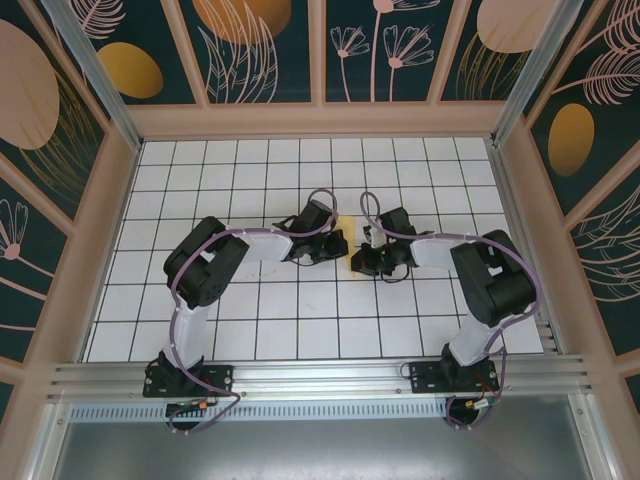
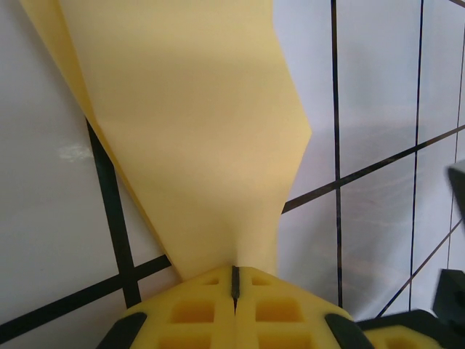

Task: Fold a paper plane with a square sheet of paper (pick it up from the middle)

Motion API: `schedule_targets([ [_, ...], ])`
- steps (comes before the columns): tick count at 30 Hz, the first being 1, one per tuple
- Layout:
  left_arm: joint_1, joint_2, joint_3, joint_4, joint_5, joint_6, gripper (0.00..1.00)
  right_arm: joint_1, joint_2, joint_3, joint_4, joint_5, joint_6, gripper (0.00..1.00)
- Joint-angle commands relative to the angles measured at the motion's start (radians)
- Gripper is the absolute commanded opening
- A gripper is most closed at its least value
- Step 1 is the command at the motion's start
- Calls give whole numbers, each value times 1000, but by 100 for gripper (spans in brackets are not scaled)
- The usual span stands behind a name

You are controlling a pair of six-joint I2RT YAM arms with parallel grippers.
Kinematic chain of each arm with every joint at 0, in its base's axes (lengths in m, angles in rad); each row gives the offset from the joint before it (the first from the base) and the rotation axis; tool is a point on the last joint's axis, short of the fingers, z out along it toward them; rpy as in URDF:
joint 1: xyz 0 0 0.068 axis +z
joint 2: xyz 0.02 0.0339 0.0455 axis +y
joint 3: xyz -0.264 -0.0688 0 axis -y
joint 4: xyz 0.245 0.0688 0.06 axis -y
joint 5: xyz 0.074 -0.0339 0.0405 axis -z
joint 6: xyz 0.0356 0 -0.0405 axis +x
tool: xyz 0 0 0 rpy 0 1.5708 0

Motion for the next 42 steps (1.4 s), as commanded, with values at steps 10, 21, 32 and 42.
schedule_targets([
  [10, 6, -76, -23, 61, 28, 98, 14, -13, 65, -46, -74, 72, -33, 0],
  [21, 4, -75, -117, 158, 108, 22, 0, -13, 77, -31, -77, 54, -27, 0],
  [32, 0, -11, -86, 122, 128, 17, 0, -13, 95, -23, -87, 46, -26, 0],
  [42, 4, 33, 40, -54, -16, 145, 1, -13, 103, -49, -133, 52, -38, 0],
])
